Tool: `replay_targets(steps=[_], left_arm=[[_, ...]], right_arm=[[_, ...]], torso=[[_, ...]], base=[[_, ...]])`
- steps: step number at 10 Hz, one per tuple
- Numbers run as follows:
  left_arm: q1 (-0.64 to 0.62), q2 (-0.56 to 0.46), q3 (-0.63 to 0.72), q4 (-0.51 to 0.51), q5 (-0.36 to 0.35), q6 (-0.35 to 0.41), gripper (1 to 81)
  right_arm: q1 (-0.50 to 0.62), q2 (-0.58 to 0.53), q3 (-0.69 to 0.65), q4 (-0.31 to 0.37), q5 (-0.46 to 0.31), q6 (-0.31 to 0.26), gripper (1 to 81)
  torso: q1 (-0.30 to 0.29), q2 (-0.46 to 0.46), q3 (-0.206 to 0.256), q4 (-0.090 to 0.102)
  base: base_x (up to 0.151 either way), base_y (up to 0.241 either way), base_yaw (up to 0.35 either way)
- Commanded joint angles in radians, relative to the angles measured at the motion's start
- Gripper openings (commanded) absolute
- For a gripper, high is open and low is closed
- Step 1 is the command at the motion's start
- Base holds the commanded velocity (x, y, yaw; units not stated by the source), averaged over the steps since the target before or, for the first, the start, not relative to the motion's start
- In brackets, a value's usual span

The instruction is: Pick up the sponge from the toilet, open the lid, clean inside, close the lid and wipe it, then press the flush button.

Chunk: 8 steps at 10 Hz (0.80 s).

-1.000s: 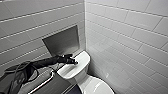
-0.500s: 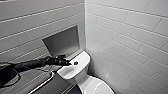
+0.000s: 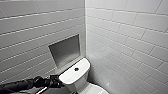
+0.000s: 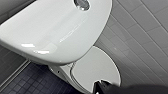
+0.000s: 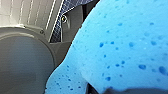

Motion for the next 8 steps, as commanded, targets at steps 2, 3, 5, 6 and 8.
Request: replay_targets(steps=[2,3,5,6,8], left_arm=[[0.241,-0.019,0.067,0.195,-0.1,0.004,1.0],[0.35,0.014,0.02,0.235,-0.144,0.004,1.0],[0.504,0.104,-0.134,0.276,-0.23,0.006,1.0],[0.559,0.147,-0.195,0.298,-0.26,0.006,1.0],[0.651,0.207,-0.273,0.332,-0.323,0.006,1.0]], right_arm=[[0.008,-0.01,0.0,0.007,-0.076,-0.004,1.0],[0.008,-0.005,-0.006,0.007,-0.076,-0.004,1.0],[0.009,0.004,-0.019,0.007,-0.076,-0.005,1.0],[0.009,0.005,-0.022,0.007,-0.076,-0.005,1.0],[0.009,0.018,-0.046,0.008,-0.074,-0.005,1.0]], torso=[[0.0,0.0,0.093,0.0],[0.0,0.0,0.103,0.0],[-0.002,-0.001,0.084,0.0],[-0.002,-0.002,0.091,0.0],[-0.003,-0.002,0.09,0.0]], base=[[0.0,0.0,0.0],[0.0,0.0,0.0],[0.0,0.0,0.0],[0.0,0.0,0.0],[0.0,0.0,0.0]])
